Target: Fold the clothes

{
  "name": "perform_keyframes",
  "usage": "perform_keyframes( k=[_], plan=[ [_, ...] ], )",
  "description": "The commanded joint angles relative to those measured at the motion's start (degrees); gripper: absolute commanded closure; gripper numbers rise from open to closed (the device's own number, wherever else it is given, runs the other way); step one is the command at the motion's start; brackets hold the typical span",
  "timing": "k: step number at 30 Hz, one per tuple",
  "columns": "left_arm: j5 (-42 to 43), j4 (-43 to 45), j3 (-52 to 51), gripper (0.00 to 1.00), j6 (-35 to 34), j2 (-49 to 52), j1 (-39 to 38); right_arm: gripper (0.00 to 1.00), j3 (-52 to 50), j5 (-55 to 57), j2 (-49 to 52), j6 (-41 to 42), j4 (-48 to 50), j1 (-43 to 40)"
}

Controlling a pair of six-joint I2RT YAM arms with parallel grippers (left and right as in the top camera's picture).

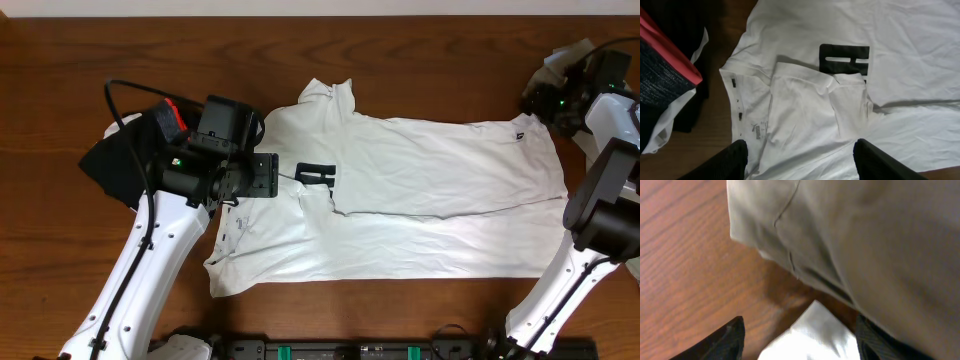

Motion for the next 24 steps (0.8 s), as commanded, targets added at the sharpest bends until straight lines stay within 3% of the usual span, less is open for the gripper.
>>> perform_keyframes(
  k=[1,8,13,24],
  plan=[
    [0.3,0.1,1.0,0.3,1.0,0.3,0.3,0.36,0.7,1.1,2.2,-0.5,0.6,0.5],
    [0.3,0.9,1.0,0.3,1.0,0.3,0.3,0.76,0.7,1.2,2.3,-0.6,-0.7,1.6],
    [0.3,0.9,1.0,0.3,1.0,0.3,0.3,0.99,0.8,1.2,1.5,-0.6,-4.3,1.5],
    [0.3,2.6,1.0,0.3,1.0,0.3,0.3,0.99,0.8,1.2,-13.1,-3.5,-10.3,1.0]
  ],
)
